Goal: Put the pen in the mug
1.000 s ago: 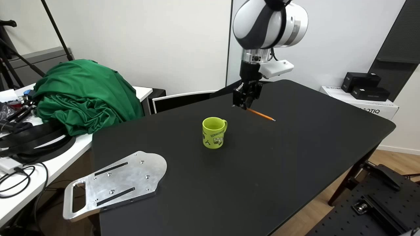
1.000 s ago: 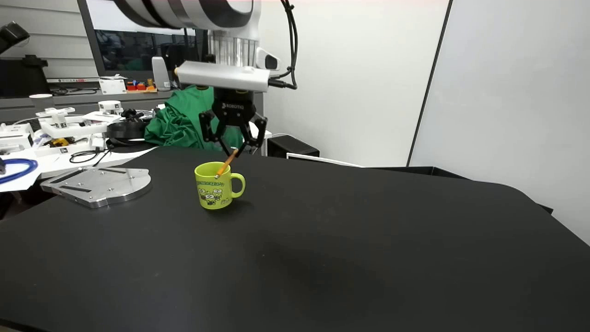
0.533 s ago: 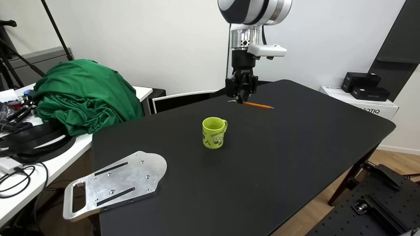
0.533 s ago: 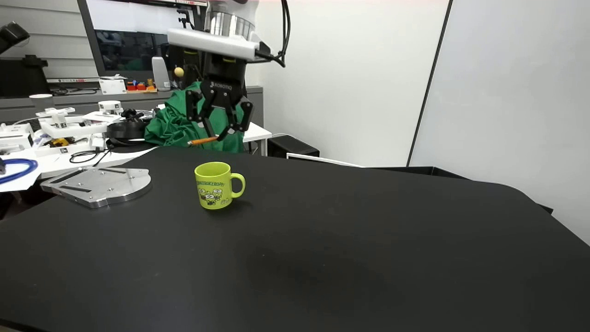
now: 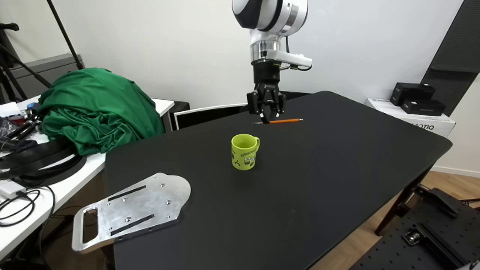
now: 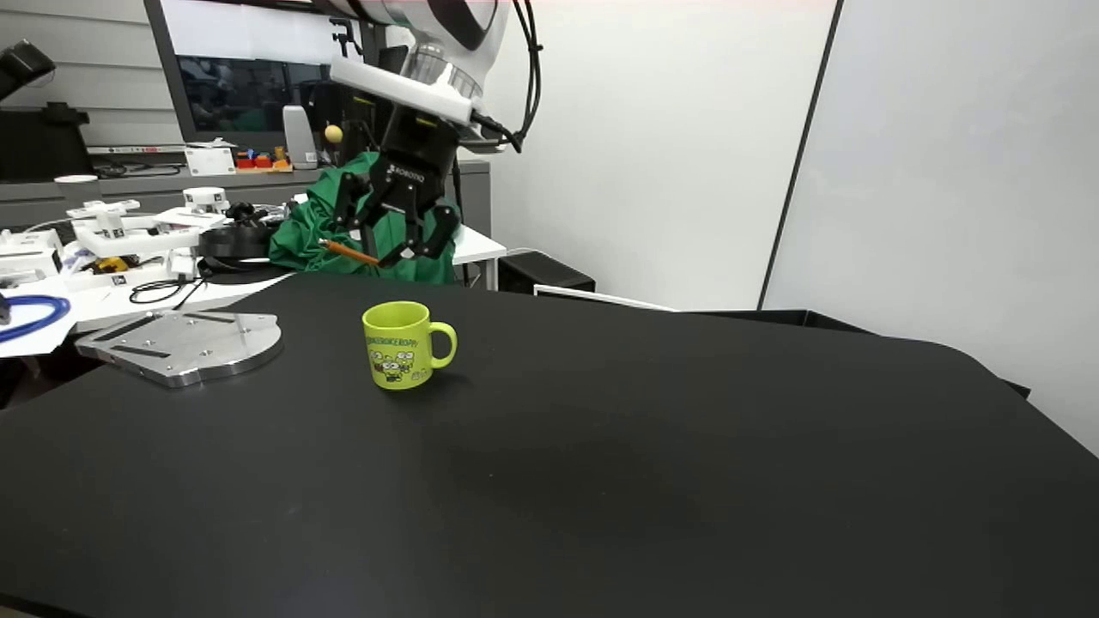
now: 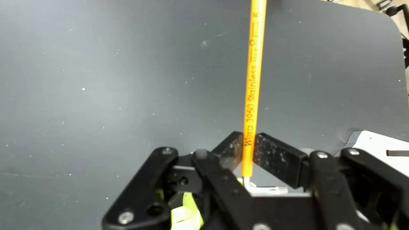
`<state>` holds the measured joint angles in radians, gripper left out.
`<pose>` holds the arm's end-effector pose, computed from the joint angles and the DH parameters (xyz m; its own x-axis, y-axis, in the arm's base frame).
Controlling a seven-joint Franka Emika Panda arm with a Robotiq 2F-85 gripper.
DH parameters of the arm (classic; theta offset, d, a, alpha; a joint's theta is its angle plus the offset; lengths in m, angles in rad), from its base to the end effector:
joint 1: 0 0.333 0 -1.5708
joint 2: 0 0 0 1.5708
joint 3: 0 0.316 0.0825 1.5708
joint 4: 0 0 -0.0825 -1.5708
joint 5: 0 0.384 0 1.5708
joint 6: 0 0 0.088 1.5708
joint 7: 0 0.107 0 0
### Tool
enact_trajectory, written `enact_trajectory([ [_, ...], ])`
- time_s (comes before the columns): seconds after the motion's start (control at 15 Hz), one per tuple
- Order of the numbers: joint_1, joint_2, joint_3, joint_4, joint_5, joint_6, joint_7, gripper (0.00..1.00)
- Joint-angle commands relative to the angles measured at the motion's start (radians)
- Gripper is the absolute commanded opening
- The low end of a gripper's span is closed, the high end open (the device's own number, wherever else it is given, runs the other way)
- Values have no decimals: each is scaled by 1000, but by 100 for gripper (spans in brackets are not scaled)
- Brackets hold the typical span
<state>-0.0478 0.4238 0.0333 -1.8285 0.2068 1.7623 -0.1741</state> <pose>0.5841 0.0087 0.2753 0.8912 0.1215 -0.4370 0.0082 -0.9676 -0.2524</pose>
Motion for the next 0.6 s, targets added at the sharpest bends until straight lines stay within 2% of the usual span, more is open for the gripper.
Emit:
enact_trajectory([
  [0.0,-4,109,1,149,34,-97,46,4],
  [0.53,-15,268,2,370,65,-205,67,4],
])
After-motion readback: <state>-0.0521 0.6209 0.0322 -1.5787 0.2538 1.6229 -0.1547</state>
